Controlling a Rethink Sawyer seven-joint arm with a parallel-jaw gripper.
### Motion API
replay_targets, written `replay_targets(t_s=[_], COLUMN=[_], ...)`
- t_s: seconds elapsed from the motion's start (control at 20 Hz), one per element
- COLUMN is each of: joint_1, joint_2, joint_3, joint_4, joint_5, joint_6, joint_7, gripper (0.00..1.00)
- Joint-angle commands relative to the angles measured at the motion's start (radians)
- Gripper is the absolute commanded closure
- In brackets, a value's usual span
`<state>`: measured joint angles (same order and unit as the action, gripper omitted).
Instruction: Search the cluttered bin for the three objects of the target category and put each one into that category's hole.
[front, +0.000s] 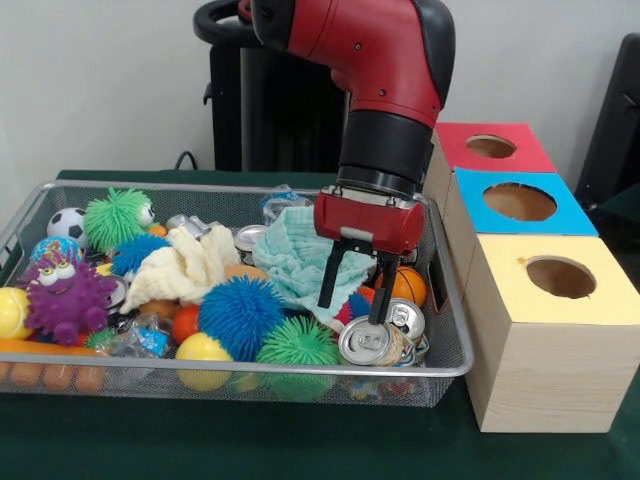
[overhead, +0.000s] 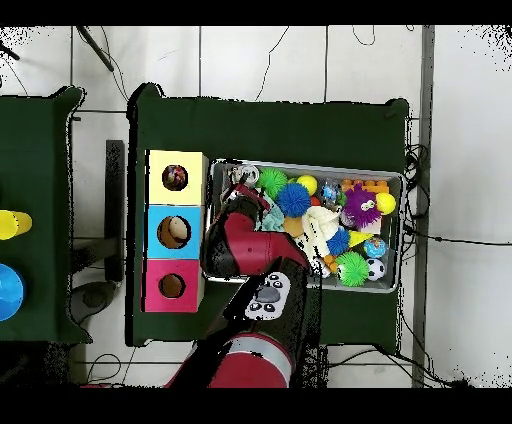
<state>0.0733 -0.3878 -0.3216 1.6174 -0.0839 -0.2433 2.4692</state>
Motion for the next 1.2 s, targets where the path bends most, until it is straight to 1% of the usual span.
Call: replay_targets(t_s=[0.05, 0.5, 0.6, 0.65, 0.7, 0.8, 0.9, 1.1, 1.2], joint_1=[-0.02, -0.031, -0.069, -0.104, -0.178, -0.241, -0.276, -0.316, -0.328], joint_2=[0.022, 0.015, -0.014, -0.041, -0.094, -0.132, -0.149, -0.174, -0.19], joint_3=[0.053, 0.073, 0.129, 0.182, 0.287, 0.381, 0.436, 0.492, 0.508], joint_4=[-0.024, -0.019, -0.002, 0.018, 0.061, 0.102, 0.126, 0.164, 0.181], joint_5=[0.013, 0.002, -0.017, -0.032, -0.062, -0.062, -0.057, -0.031, -0.016], joint_6=[0.015, 0.009, 0.009, 0.016, 0.022, 0.021, 0.015, -0.001, 0.008], joint_7=[0.073, 0.078, 0.097, 0.115, 0.153, 0.201, 0.221, 0.23, 0.227], gripper=[0.0, 0.0, 0.0, 0.0, 0.0, 0.0, 0.0, 0.0, 0.0])
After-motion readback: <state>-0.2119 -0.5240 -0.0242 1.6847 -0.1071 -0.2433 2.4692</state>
